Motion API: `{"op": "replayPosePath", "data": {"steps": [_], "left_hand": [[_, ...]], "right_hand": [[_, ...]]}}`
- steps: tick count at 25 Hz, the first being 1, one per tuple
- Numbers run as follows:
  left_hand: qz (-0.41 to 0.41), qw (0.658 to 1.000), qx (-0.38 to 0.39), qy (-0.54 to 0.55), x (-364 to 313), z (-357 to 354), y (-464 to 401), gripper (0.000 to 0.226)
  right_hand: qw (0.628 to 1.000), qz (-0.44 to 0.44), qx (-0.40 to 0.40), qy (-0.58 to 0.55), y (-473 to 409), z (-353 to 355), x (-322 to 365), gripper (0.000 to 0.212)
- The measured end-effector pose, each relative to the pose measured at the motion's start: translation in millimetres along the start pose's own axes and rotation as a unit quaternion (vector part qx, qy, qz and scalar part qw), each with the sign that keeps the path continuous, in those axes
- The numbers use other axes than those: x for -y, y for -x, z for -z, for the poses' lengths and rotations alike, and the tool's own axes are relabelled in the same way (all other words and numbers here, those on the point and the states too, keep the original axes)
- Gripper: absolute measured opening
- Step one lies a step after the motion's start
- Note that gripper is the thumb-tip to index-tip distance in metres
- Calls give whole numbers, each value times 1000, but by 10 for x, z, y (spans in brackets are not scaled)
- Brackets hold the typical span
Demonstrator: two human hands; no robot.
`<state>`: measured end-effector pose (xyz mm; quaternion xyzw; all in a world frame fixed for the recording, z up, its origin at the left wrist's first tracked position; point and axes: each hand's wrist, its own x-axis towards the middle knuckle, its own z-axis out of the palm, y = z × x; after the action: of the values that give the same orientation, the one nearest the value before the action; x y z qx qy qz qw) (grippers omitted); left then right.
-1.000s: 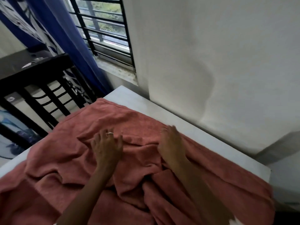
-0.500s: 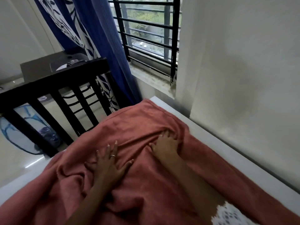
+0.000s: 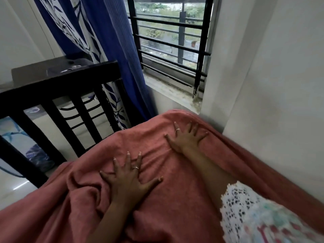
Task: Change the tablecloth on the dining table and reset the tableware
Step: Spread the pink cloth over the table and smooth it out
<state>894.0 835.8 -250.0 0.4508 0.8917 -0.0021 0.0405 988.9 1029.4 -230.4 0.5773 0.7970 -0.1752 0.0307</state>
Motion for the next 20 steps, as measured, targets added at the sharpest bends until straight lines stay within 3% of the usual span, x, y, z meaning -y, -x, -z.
{"op": "replayPosePath", "data": {"steps": [2,5,9,12,14,15,17,19,20], "left_hand": [[1,1000,5,3,-20,-5,-81,125],[-13,999,30,7,15,18,-220,124],[-23,993,113,19,68,145,-375,114],[2,994,110,24,-193,284,-225,101],[-75,996,3,50,-666,266,55,85],[-132,988,-30,74,-982,252,246,85],[-242,965,-10,98,-1644,185,648,92],[-312,944,43,94,-2211,76,1038,98],[-323,939,65,96,-2417,24,1218,100]], "right_hand": [[1000,-15,-9,-2,23,145,74,82],[989,-85,-119,-4,538,241,-44,74],[968,-238,-64,-48,1158,-70,-876,84],[982,-116,-139,-49,1361,-153,-1253,70],[973,-70,-198,-93,1623,-33,-1579,56],[961,-99,-235,-108,1832,21,-1809,51],[932,-234,-246,-124,2332,74,-2301,50],[909,-360,-181,-106,2825,-28,-2755,57],[908,-381,-155,-81,3021,-133,-2930,60]]}}
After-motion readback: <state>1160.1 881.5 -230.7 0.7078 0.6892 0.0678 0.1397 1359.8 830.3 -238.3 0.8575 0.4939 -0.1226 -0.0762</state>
